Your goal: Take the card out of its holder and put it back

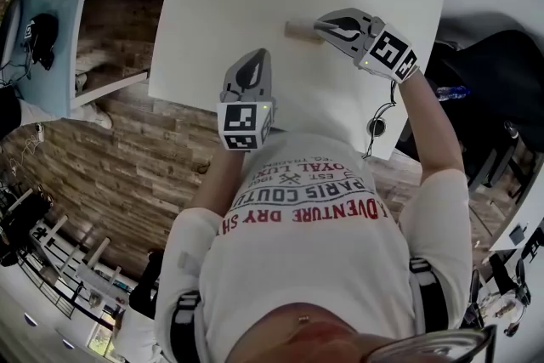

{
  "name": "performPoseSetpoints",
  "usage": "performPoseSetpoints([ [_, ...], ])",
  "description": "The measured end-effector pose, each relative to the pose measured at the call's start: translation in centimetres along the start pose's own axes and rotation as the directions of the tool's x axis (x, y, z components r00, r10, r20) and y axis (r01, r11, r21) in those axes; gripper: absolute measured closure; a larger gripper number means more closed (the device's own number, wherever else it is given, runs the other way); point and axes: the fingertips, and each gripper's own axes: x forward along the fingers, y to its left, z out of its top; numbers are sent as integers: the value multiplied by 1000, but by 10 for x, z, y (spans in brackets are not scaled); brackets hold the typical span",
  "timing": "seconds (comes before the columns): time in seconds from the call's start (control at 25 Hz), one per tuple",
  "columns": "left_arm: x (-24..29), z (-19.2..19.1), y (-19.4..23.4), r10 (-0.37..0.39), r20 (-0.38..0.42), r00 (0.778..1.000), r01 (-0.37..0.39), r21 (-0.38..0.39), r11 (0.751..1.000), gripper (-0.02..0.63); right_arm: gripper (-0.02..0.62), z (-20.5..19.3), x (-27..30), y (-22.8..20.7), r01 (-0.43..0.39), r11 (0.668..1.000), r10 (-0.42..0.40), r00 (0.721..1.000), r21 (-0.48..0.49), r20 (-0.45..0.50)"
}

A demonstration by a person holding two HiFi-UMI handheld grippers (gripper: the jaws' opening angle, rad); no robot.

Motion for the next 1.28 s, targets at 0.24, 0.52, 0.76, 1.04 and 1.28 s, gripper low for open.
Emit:
performPoseSetpoints([
  [0.24, 3, -2, 3, 5, -8, 1000, -5, -3, 1000, 581, 560, -4, 1, 0, -7, 1000, 7, 1000, -1, -13],
  [0.52, 10, -2, 2, -8, -14, 1000, 8, 3, 1000, 581, 560, -20, 11, 1, 1, 1000, -1, 999, 15, -38],
  [0.76, 11, -5, 4, -9, -30, 1000, 10, 8, 1000, 581, 560, -45, 19, -1, 18, 995, -14, 999, 93, -44],
  [1.04, 13, -3, 5, -4, -35, 999, 5, 21, 1000, 581, 560, -57, 21, -2, 38, 986, -35, 999, 160, -20],
  [1.28, 14, -2, 3, -19, -37, 999, 19, 23, 1000, 581, 560, -58, 21, -6, 44, 980, -42, 999, 192, -11],
])
